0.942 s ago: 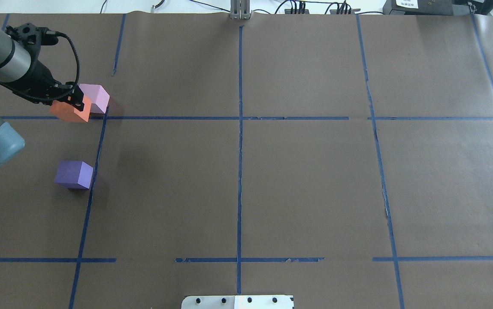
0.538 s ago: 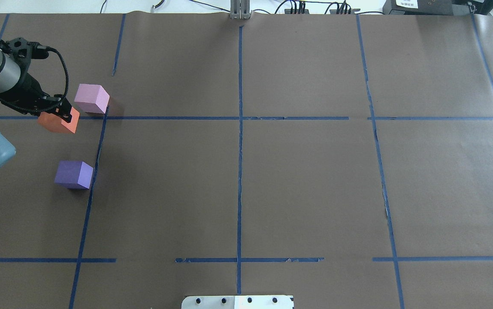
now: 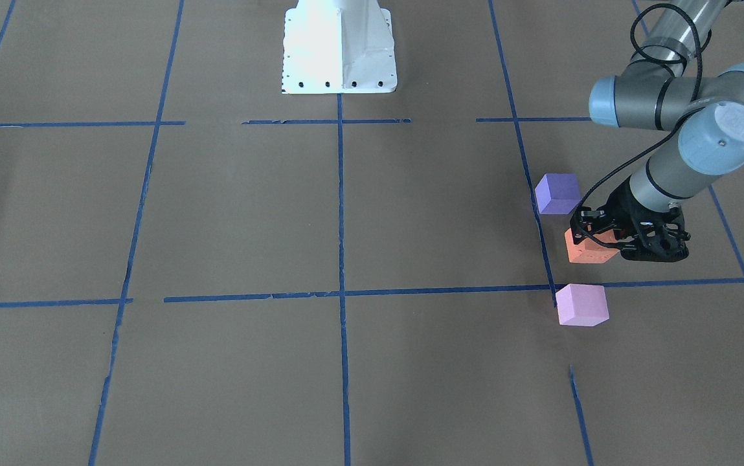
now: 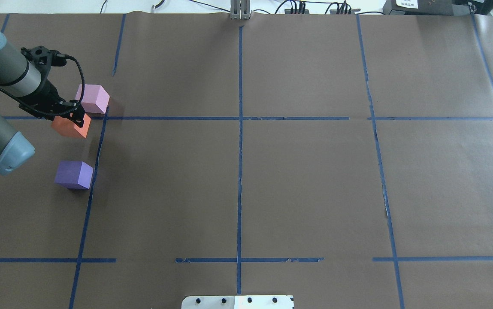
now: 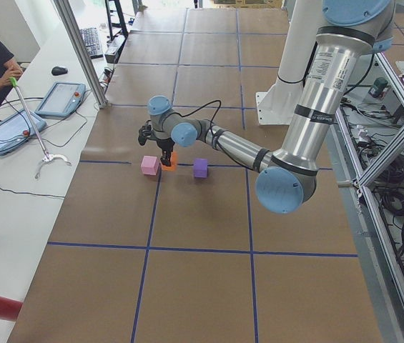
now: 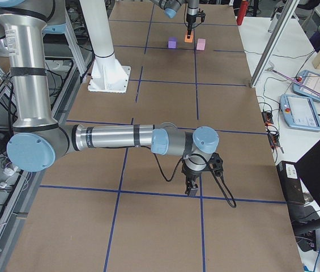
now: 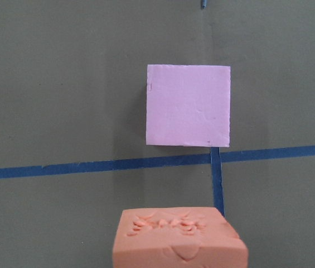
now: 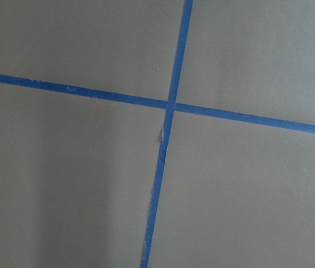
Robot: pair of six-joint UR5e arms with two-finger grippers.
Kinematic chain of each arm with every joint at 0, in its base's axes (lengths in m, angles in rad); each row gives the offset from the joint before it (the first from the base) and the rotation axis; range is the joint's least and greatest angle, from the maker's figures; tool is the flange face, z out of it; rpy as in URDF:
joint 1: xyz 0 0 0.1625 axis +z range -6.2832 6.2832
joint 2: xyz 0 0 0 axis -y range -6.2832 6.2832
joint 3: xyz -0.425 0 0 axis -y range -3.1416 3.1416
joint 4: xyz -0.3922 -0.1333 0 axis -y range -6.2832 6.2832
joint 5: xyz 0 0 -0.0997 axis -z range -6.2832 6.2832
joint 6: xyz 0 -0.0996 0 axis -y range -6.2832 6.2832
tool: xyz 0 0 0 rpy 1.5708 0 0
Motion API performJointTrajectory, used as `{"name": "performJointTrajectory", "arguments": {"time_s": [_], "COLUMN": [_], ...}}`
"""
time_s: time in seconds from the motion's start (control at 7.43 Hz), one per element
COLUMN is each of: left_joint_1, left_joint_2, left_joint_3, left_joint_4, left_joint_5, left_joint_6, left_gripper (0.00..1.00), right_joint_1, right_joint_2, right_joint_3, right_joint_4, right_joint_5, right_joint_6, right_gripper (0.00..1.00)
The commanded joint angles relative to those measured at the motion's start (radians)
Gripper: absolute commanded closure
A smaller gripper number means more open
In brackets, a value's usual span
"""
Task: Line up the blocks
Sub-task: 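Lower the orange cube between the pink and purple cubes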
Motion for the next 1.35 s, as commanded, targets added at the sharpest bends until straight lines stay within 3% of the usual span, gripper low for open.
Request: {"name": "performJointTrajectory", "arguments": {"time_s": [0.0,1.21], "left_joint_1": [0.012,0.023], "left_joint_2": [-0.013,-0.033], "left_joint_3": [0.039,0.113], "left_joint_4": [-0.003,-0.072], "left_joint_5": [-0.001,-0.029], "left_joint_6": [0.000,0.005], "left_gripper": [0.90,0.90], "right_joint_1": [0.000,0.000], "right_joint_2": [0.001,-0.001], "right_joint_3": [0.000,0.000], "right_joint_4": [0.000,0.000], "right_joint_5": [0.000,0.000], "right_joint_6": [0.000,0.000], "right_gripper": [0.00,0.00]}}
